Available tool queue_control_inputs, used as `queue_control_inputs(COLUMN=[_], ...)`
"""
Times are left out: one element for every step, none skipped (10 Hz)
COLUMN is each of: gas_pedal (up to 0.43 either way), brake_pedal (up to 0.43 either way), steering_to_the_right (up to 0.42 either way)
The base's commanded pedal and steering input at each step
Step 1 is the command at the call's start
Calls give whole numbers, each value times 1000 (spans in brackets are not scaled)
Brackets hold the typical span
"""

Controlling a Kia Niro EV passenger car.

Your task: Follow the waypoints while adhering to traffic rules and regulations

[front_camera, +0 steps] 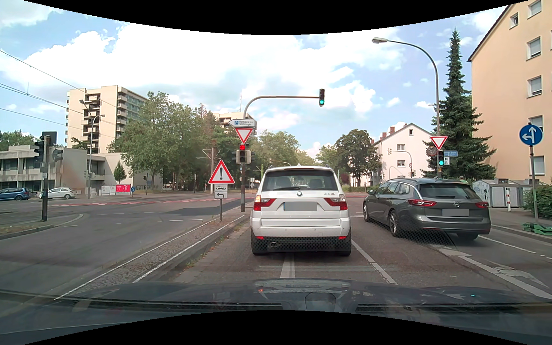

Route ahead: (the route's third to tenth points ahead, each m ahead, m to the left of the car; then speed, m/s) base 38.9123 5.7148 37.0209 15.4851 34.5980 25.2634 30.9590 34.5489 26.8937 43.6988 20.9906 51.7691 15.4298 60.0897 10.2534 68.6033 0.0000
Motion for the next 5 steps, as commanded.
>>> queue_control_inputs(gas_pedal=[0,0,0,0,0], brake_pedal=[268,262,262,262,268], steering_to_the_right=[-4,-4,-4,-4,-4])
